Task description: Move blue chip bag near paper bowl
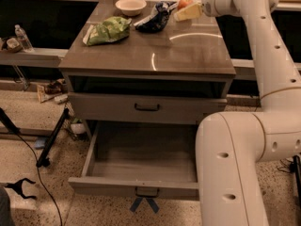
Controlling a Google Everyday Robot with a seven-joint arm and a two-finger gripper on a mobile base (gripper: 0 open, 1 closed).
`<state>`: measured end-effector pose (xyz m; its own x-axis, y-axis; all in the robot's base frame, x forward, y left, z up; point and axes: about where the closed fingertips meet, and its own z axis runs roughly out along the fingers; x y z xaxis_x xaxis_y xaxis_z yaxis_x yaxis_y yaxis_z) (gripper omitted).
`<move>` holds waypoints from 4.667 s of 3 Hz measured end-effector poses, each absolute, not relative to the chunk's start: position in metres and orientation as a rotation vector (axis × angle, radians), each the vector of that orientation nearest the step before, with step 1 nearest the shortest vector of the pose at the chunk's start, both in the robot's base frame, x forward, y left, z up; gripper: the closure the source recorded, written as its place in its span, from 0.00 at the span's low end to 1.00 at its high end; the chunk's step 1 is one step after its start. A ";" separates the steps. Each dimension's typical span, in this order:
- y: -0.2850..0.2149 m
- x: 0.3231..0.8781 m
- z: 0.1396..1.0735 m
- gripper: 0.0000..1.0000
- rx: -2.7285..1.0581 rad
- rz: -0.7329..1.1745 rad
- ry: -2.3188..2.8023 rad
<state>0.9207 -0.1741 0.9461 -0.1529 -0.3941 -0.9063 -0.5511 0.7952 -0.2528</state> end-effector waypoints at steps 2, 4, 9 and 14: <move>-0.178 0.911 0.915 0.57 -0.763 0.195 1.865; -0.115 0.935 0.921 1.00 -0.612 0.285 1.826; -0.018 0.898 0.876 1.00 -0.561 0.341 1.786; 0.053 0.980 0.884 1.00 -0.641 0.366 1.699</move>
Offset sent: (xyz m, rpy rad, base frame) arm -0.0709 0.0333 -0.0674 -0.0056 0.1285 0.0297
